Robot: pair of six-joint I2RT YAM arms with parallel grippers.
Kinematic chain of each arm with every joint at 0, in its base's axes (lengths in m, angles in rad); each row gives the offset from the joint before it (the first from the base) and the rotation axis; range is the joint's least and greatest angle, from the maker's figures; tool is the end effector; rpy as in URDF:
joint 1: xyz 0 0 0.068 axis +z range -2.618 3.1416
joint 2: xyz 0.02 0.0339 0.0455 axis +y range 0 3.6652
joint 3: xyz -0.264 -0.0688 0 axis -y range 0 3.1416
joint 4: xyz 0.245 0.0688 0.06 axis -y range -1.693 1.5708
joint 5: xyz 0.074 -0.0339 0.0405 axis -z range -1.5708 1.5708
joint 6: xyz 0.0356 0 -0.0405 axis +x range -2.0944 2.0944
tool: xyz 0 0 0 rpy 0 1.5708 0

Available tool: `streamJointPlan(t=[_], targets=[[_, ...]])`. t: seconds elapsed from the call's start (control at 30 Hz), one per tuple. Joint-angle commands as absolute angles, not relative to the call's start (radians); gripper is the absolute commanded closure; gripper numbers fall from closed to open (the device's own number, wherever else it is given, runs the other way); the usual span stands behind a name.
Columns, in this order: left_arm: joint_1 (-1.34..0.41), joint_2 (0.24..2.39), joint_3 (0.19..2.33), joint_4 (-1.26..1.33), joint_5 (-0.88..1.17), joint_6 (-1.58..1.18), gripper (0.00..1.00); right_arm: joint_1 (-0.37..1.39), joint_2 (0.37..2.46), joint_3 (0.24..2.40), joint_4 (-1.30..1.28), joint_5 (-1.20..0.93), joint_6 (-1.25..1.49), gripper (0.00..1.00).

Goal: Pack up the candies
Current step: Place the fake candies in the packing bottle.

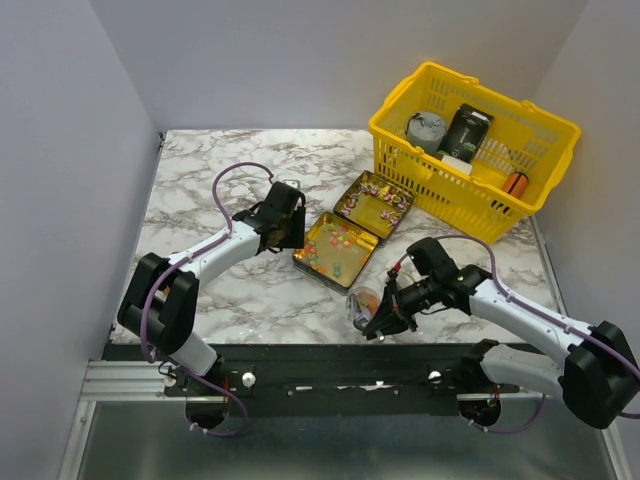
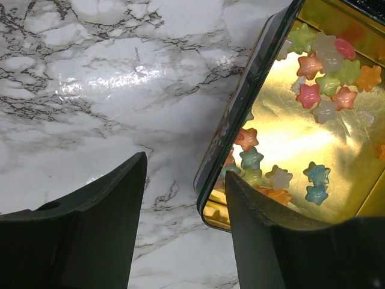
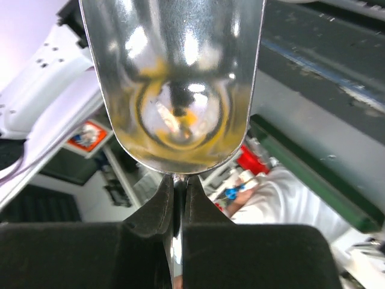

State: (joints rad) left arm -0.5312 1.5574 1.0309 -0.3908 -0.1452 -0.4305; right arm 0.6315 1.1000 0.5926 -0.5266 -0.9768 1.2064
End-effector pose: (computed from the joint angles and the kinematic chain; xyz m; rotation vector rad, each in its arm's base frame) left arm 0.2827 -0.1601 0.2195 0.0640 2.4880 -0.2296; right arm 0.1372 0.1369 0.2015 -0.3381 -2.3589 -1.2756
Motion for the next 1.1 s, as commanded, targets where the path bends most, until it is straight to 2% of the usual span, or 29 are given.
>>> streamJointPlan(t=[0.0, 0.23, 0.4, 0.53, 0.7, 0.87, 1.07], targets=[[-0.528, 1.529, 1.02, -0.379, -0.178, -0.428, 0.35, 0.614, 1.036, 0.532, -0.377, -1.069, 1.419, 1.0], [-0.528, 1.534, 1.02, -0.377, -0.183, -0.43, 0.35, 0.601, 0.953, 0.457, -0.247, -1.095, 1.644, 1.0], [-0.528, 1.542, 1.023, -0.376, -0.176, -0.428, 0.35, 0.601, 0.948, 0.488, -0.215, -1.101, 1.671, 0.99], [-0.528, 1.548, 1.023, -0.377, -0.166, -0.428, 0.35, 0.601, 1.014, 0.595, -0.314, -1.094, 1.492, 1.0], [-0.528, 1.543, 1.02, -0.387, -0.163, -0.426, 0.35, 0.601, 1.187, 0.859, -0.651, -1.0, 1.18, 1.0], [-0.528, 1.537, 1.023, -0.39, -0.156, -0.425, 0.35, 0.601, 1.389, 1.155, -1.019, -0.792, 0.817, 1.0], [-0.526, 1.516, 1.031, -0.4, -0.153, -0.428, 0.34, 0.604, 1.583, 1.38, -1.179, -0.594, 0.595, 1.0]])
